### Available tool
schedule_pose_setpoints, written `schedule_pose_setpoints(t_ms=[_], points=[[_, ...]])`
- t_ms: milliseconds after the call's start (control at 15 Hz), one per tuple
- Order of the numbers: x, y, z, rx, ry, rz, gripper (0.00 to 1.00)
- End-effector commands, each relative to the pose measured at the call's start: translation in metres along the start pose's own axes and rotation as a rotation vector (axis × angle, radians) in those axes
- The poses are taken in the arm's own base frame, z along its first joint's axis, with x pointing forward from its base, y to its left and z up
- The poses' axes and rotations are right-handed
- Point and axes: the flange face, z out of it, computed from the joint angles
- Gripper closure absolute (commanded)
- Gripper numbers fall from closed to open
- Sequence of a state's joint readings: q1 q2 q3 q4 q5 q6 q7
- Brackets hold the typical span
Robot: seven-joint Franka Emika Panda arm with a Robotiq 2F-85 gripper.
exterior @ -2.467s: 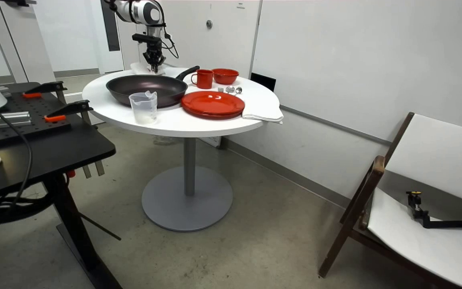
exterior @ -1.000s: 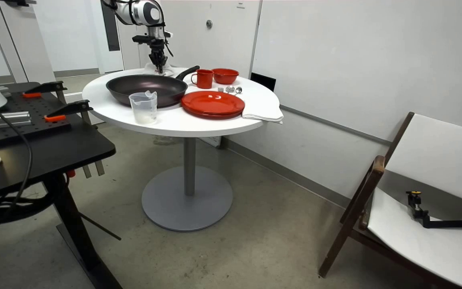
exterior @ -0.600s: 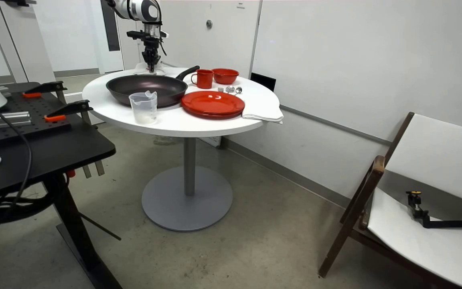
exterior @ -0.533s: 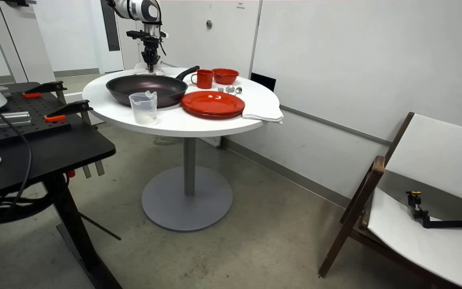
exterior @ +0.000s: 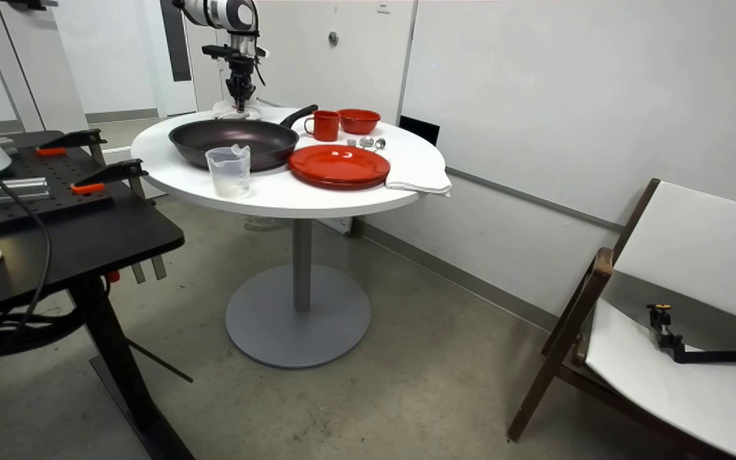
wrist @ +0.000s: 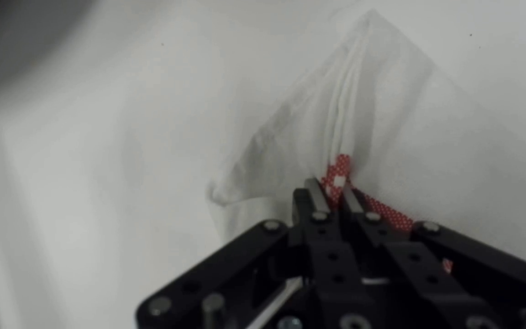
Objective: Use the towel to wipe the table top
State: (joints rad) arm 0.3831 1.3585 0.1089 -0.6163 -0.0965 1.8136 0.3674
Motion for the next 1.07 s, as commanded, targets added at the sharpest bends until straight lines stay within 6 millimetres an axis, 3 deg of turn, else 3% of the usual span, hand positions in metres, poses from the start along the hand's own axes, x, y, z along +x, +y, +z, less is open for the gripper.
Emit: schedule_pose_setpoints(t_ms=[0,267,333,467,800,1000], points=[[-0.001,0.001,-0.006,0.015,-0.021,0.007,0.98],[-0.003,0.005,0.006,-0.008,-0.044,0.012,0.96],[-0.004,0.006,0.008,-0.014,-0.051,0.016,0.68],[-0.004,0.009,0.010,-0.017,-0.059,0.017,0.60],[-0.002,0.014,0.006,-0.012,-0.059,0.026,0.24],[-0.003,0.017,-0.007,-0.002,-0.073,0.019,0.02]])
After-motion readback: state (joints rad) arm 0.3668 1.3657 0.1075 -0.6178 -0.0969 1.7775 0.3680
